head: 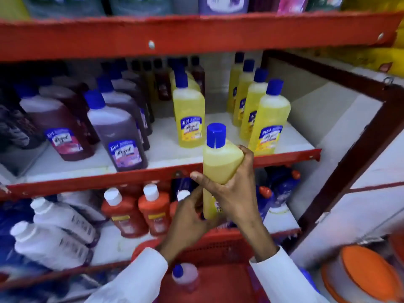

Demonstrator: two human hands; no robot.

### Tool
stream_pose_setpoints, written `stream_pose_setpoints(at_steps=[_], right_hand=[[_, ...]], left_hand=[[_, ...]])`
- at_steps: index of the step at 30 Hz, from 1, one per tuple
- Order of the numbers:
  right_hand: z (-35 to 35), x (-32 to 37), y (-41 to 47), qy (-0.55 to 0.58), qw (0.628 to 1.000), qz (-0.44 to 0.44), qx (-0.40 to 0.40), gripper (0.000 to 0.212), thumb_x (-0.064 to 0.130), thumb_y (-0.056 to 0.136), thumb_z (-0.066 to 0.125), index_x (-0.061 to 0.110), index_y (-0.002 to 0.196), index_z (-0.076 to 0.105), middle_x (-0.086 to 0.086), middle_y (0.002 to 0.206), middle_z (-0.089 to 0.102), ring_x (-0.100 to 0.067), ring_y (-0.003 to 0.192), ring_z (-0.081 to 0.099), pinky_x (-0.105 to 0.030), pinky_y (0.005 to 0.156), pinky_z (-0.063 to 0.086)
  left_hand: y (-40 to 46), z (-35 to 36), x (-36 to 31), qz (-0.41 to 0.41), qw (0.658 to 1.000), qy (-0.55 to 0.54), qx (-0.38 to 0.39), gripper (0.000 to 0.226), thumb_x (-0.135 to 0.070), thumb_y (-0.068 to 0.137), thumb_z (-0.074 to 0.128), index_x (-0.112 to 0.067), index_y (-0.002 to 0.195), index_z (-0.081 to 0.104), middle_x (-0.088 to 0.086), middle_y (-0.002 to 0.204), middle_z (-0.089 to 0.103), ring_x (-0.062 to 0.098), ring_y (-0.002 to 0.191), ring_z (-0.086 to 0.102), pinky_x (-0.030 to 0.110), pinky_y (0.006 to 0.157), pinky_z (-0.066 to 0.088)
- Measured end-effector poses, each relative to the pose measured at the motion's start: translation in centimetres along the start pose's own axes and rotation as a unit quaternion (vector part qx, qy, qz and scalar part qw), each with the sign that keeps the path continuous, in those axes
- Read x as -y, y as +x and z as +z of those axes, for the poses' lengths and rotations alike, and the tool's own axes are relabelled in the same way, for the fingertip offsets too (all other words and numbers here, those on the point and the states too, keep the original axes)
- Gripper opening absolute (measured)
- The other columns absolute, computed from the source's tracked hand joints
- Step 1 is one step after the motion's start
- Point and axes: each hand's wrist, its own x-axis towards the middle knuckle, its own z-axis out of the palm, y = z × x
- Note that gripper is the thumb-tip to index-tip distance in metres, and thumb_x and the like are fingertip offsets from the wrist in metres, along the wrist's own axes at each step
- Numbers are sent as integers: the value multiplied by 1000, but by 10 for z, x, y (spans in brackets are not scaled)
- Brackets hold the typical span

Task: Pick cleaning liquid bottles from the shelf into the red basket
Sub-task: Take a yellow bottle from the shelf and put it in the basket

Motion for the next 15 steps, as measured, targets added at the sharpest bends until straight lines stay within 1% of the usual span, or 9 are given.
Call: stream_pose_setpoints(at_steps=[2,4,6,7,8,10,11,14,15], right_hand=[[-5,-26,-15,-1,998,41,49,92,63,55,87,35,124,32,2,124,54,-15,116,56,-25,92,51],[-16,-54,-28,-16,990,78,113,87,55,60,87,29,125,36,-2,126,55,-17,117,58,-27,94,50],[-29,-85,-40,-47,976,101,186,79,36,65,92,23,128,46,-4,128,59,-19,117,59,-31,96,50],[-35,-102,-46,-66,969,107,215,76,27,66,93,21,129,50,-3,127,62,-19,116,61,-33,96,51],[-40,-117,-52,-86,962,111,233,72,22,65,93,22,126,55,0,123,65,-17,111,63,-31,95,51],[-45,-145,-64,-123,952,132,249,67,20,57,96,30,113,60,9,107,70,-7,94,64,-16,84,50],[-46,-158,-70,-136,946,147,254,67,21,54,97,31,109,62,12,99,70,-1,86,63,-8,77,46],[-45,-200,-90,-150,930,191,275,65,24,46,96,26,104,67,16,86,69,12,78,61,2,69,39],[-44,-213,-96,-151,926,205,279,62,26,45,94,28,101,68,18,83,68,16,75,61,2,69,39]], left_hand=[[-8,16,17,-47,999,-18,-5,46,-28,64,84,-31,104,62,-25,93,74,-3,85,70,10,69,51],[-18,33,41,-91,996,-11,8,37,-24,63,85,-24,96,68,-15,86,77,-1,80,71,15,67,54],[-30,53,70,-143,989,-19,27,38,-14,63,88,-13,97,70,-5,90,78,2,82,71,17,71,55],[-37,63,85,-172,984,-24,30,41,-10,62,89,-10,99,70,0,93,78,6,85,72,21,74,56],[-43,71,98,-199,979,-14,29,44,-9,61,90,-10,100,70,3,95,78,10,87,73,27,76,58],[-53,89,125,-235,971,16,28,46,-12,57,91,-12,99,72,6,94,78,19,90,73,38,79,60],[-58,99,137,-245,969,27,31,43,-16,56,90,-14,96,73,6,93,79,21,89,73,38,78,60],[-70,126,167,-308,948,75,37,44,-31,52,81,-13,91,73,7,91,79,15,86,71,24,67,51],[-73,134,178,-327,941,85,31,46,-34,50,76,-12,90,74,10,91,78,17,86,71,25,65,49]])
